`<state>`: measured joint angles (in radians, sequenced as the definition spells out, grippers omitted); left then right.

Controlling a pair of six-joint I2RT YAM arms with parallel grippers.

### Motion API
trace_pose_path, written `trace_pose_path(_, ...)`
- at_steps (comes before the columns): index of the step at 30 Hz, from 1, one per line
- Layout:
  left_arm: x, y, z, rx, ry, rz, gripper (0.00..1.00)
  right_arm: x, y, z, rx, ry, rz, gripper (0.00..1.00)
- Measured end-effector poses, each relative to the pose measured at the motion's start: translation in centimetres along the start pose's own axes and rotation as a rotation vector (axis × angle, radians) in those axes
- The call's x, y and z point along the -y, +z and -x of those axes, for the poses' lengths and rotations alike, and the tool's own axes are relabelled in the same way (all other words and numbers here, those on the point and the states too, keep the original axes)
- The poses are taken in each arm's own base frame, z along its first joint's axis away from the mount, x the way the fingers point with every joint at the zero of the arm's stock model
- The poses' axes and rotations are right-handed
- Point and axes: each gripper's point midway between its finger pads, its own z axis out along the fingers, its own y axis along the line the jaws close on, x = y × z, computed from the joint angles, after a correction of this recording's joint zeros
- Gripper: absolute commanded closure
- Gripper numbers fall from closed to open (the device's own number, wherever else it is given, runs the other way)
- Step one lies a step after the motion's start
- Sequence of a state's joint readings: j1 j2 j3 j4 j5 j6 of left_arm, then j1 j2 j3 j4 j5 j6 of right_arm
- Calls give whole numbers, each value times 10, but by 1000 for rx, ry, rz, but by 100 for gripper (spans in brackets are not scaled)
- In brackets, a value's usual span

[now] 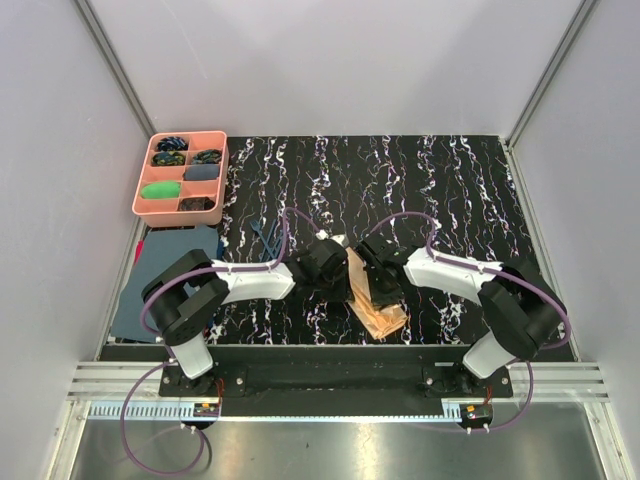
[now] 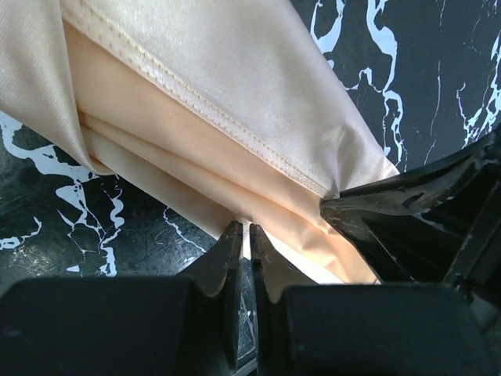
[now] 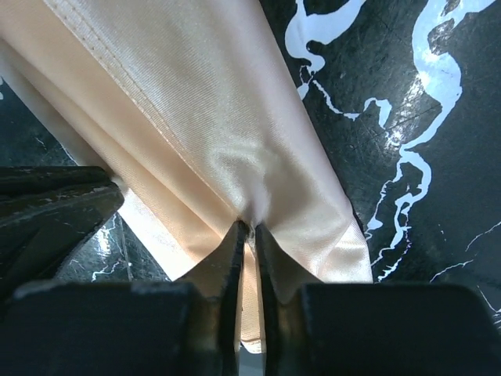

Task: Fold the napkin into a case and place the utensils inside
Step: Turn over the smaller rectangle folded napkin at the center of the board.

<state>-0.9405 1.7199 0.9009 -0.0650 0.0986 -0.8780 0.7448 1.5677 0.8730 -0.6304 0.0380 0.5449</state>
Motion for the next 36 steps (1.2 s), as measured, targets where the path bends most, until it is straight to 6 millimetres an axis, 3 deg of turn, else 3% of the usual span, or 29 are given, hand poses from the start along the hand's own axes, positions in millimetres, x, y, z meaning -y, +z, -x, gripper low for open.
trace_pose_path(5,-1,2,-1,1,-5,-2,91,-2,-5,2,1,-7,-7,99)
trace_pose_path(17,-5,6,-5,-6,-14,2,91,-25,-24,2,-21,11,85,100)
trace_pose_path(27,-6,6,-5,-1,-14,-3,87,-43,-7,-11,-82,42,173,100)
trace_pose_path(32,-8,-9,-5,-2,2,10,76,-40,1,-15,-95,43,161,99)
trace_pose_path(36,-5,-29,13,39,-6,-12,75,-41,2,-14,-88,43,167,96)
